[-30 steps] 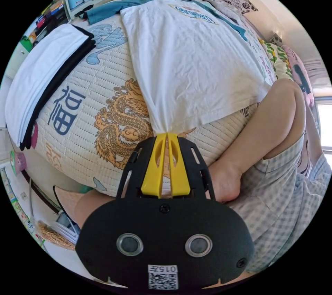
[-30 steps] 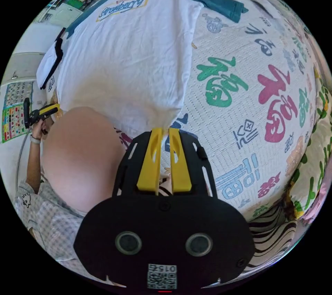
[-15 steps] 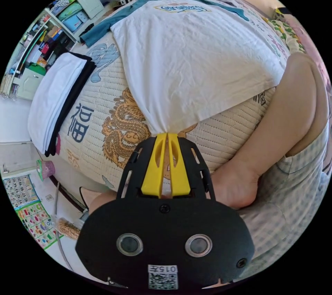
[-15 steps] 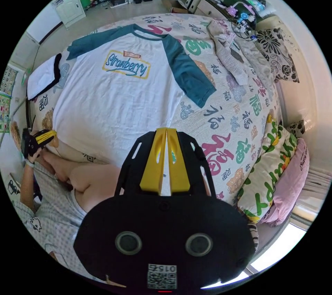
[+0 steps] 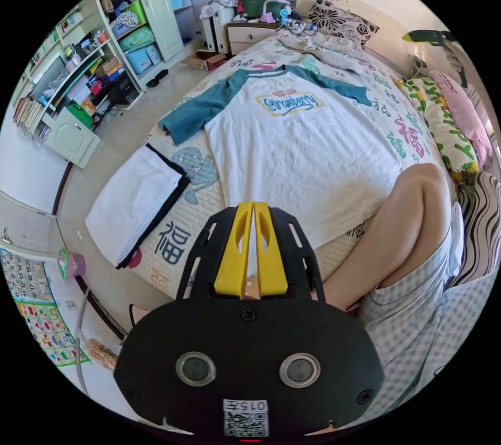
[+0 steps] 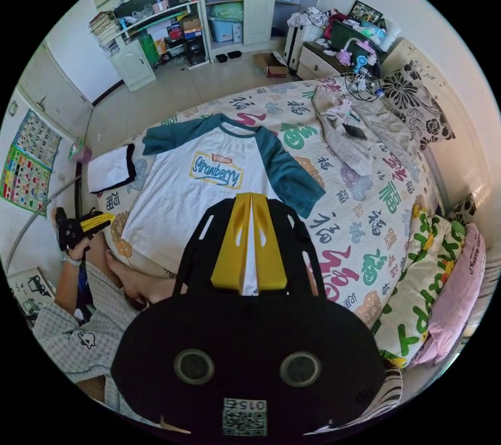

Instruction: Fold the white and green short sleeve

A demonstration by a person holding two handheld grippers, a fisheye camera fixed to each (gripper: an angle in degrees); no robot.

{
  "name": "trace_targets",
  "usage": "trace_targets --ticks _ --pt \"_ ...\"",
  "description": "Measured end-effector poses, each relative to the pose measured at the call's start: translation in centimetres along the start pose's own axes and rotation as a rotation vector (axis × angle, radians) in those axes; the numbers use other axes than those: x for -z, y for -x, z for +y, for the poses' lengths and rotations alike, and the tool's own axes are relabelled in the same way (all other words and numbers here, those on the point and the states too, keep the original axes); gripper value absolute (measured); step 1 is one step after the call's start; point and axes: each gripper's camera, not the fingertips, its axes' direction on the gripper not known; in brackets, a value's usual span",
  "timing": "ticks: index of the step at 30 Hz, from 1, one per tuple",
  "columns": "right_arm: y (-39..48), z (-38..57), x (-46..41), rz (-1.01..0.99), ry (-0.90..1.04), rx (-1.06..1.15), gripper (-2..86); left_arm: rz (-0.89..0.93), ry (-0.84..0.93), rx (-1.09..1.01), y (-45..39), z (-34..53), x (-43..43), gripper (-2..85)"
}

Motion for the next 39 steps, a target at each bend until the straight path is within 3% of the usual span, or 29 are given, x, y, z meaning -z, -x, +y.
trace_targets --ticks 3,5,7,11,14,20,26,32,35,39 --pt "-5.2 3.3 0.3 -0.226 -0.279 -0.143 2.1 -0.009 -0.041 -0.126 -3.8 -4.5 0.5 0.1" --pt "-10.5 7.9 -1.2 -0.399 -0.567 -0.371 4.6 -0.027 -0.07 -0.216 -6.6 -8.6 0.7 0.6" --pt "-14.3 11.2 -3.9 -0.428 -0.7 -0.618 5.5 -0.024 -0.093 -0.265 -8.4 -12.1 0.8 1.0" --pt "-20.7 14.2 -10.7 -0.348 -0.702 -1.014 8.0 0.03 -0.144 -0.344 -11.9 -21.1 0.5 1.6" --pt "-24.6 13.4 -14.8 -0.319 -0.641 -1.123 8.8 0.064 -0.182 -0.372 -13.9 -28.2 -0.6 2.1" --pt "-30.3 10.2 -18.5 -0.099 -0.442 -1.054 11.0 0.229 -0.196 -0.488 -19.6 -43.0 -5.9 4.8" --pt "-33.8 9.2 -22.0 -0.099 -0.358 -0.994 10.1 0.242 -0.103 -0.667 -29.8 -55.2 -14.6 6.6" --pt "-34.7 5.6 -23.2 -0.053 -0.257 -0.824 10.6 0.308 0.0 -0.769 -37.2 -60.5 -21.6 6.7" --pt "-35.0 4.8 -24.0 0.033 -0.217 -0.809 7.1 0.24 0.053 -0.804 -39.0 -61.5 -24.1 5.9" --pt "-36.1 5.2 -24.6 -0.048 -0.263 -0.817 2.9 0.284 0.099 -0.785 -39.0 -63.0 -25.5 1.7"
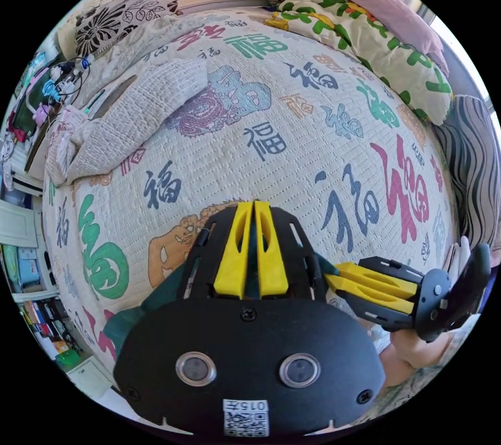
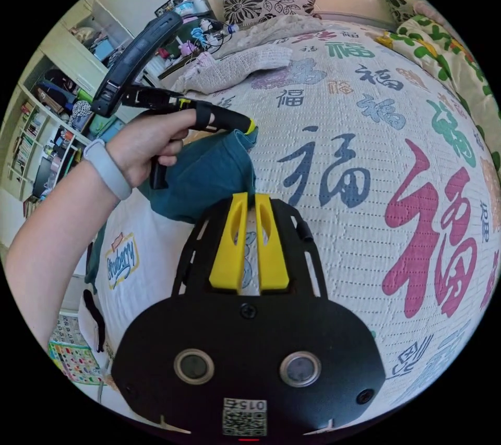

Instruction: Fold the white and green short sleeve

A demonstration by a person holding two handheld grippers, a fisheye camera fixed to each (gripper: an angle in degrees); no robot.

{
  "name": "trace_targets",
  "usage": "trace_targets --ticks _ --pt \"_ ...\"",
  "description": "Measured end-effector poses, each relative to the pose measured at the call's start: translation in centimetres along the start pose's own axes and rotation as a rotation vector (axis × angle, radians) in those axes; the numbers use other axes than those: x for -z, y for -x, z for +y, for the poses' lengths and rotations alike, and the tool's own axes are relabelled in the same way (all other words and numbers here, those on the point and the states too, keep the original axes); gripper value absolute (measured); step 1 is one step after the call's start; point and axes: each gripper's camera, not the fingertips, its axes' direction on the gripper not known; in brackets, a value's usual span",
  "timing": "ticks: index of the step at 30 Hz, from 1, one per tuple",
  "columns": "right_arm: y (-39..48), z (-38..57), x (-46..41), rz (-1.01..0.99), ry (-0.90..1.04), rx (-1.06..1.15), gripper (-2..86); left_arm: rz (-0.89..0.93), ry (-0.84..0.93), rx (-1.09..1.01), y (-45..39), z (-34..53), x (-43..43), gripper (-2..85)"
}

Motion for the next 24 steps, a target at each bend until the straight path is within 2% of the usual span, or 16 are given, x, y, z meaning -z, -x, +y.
trace_targets --ticks 4,6,11,14,18,22,24 --pt "-0.4 -0.2 0.7 -0.018 -0.04 0.032 1.4 -0.065 -0.163 0.024 2.7 0.9 3.6 0.2" --pt "-0.1 -0.2 1.4 -0.049 -0.08 0.076 1.1 -0.041 -0.272 0.052 4.8 2.6 6.2 0.0" --pt "3.3 0.4 3.3 -0.151 -0.13 0.367 1.0 -0.003 -0.464 0.136 11.1 12.2 12.5 -0.2" --pt "6.1 1.0 2.6 -0.19 -0.031 0.582 1.1 -0.01 -0.512 0.209 12.7 19.8 13.9 -0.2" --pt "8.4 2.0 -0.1 -0.262 0.185 0.735 1.6 -0.009 -0.478 0.324 13.5 28.3 12.3 -0.1" --pt "9.4 2.7 -3.7 -0.242 0.407 0.795 3.5 0.072 -0.338 0.4 13.5 34.3 7.4 0.1" --pt "9.0 3.0 -5.0 -0.277 0.486 0.8 4.6 0.051 -0.277 0.428 13.4 36.0 6.0 0.3"
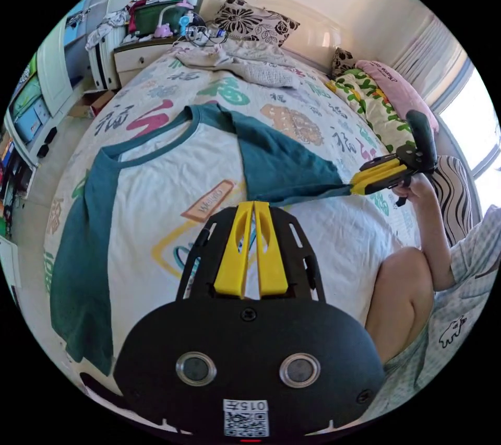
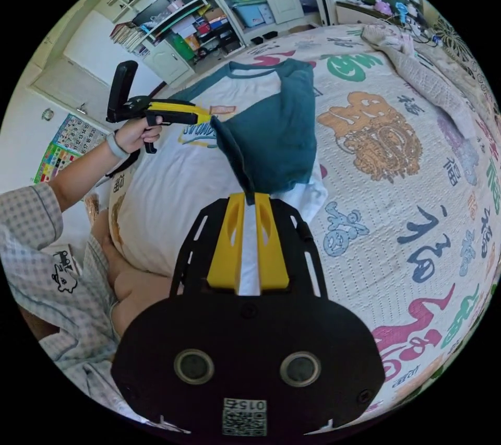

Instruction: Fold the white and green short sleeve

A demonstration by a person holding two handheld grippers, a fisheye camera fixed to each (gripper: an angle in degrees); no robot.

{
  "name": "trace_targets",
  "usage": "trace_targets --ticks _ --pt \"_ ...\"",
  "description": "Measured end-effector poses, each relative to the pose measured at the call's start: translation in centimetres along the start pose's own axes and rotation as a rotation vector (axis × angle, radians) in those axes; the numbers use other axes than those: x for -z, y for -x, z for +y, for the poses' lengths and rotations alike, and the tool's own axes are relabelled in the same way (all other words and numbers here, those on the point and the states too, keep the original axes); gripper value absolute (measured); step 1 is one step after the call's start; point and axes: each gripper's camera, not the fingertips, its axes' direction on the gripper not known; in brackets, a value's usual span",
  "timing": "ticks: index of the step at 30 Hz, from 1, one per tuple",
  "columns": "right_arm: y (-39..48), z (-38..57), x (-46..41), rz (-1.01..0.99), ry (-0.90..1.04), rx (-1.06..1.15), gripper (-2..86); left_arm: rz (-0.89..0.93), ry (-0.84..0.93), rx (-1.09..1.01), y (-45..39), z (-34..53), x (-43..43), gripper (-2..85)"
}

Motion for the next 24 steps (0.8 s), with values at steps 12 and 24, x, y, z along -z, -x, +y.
trace_targets --ticks 12,24 --pt "-4.5 -1.2 -2.5 0.212 -0.321 -0.291 7.8 0.051 -0.129 0.108 4.9 -6.5 -2.4 7.6" --pt "-6.2 -4.4 -11.3 0.173 -0.187 -0.341 3.2 -0.054 -0.072 0.171 7.7 -9.0 -9.3 3.7"
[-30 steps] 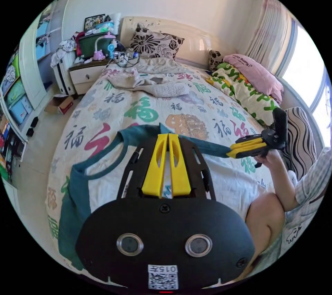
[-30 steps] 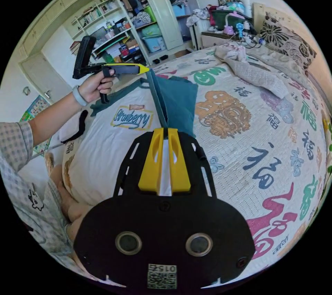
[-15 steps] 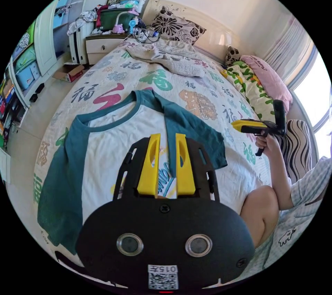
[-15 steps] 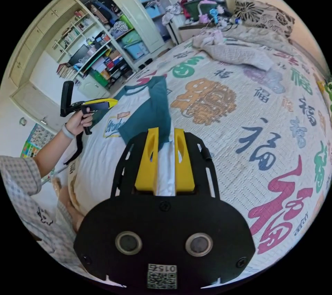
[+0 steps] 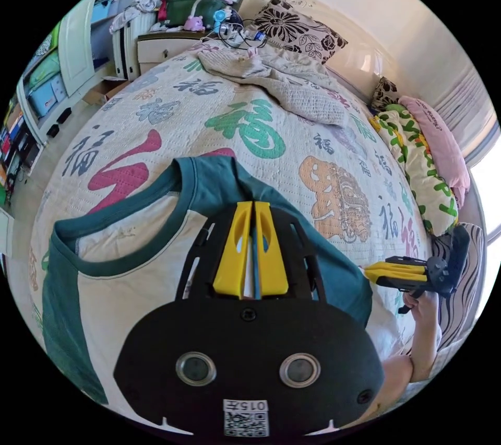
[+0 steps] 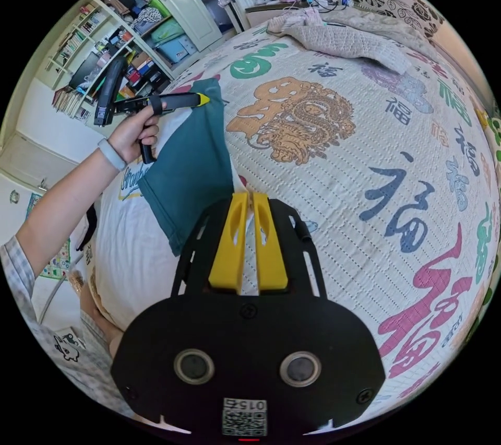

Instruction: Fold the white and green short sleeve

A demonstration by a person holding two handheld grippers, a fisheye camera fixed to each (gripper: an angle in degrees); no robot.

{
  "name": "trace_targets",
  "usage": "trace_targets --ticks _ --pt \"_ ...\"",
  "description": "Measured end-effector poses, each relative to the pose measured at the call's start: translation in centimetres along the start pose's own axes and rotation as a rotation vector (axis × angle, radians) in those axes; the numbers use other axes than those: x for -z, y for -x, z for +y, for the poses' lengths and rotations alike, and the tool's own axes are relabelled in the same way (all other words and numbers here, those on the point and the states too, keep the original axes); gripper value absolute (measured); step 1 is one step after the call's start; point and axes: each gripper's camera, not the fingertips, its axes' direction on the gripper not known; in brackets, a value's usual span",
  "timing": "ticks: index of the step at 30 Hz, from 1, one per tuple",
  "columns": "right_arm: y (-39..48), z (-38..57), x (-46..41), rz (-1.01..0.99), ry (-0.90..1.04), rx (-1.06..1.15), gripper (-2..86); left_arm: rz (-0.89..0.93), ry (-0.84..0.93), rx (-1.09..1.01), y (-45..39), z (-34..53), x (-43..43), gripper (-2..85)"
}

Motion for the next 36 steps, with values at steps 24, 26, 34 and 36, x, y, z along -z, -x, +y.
trace_targets --ticks 24,26,34,36 --pt "15.7 1.6 -17.4 0.062 0.288 0.59 4.7 -0.183 0.034 -0.121 2.4 23.5 6.1 2.3" --pt "16.8 1.5 -19.1 0.082 0.305 0.586 4.7 -0.193 0.035 -0.124 2.8 24.6 6.1 2.7" --pt "23.0 -0.2 -19.9 0.055 0.109 0.52 6.1 0.001 -0.157 0.143 9.4 33.0 14.9 6.3" --pt "25.8 -1.0 -20.4 -0.021 0.055 0.542 6.1 -0.01 -0.207 0.254 12.6 37.1 17.8 6.9"
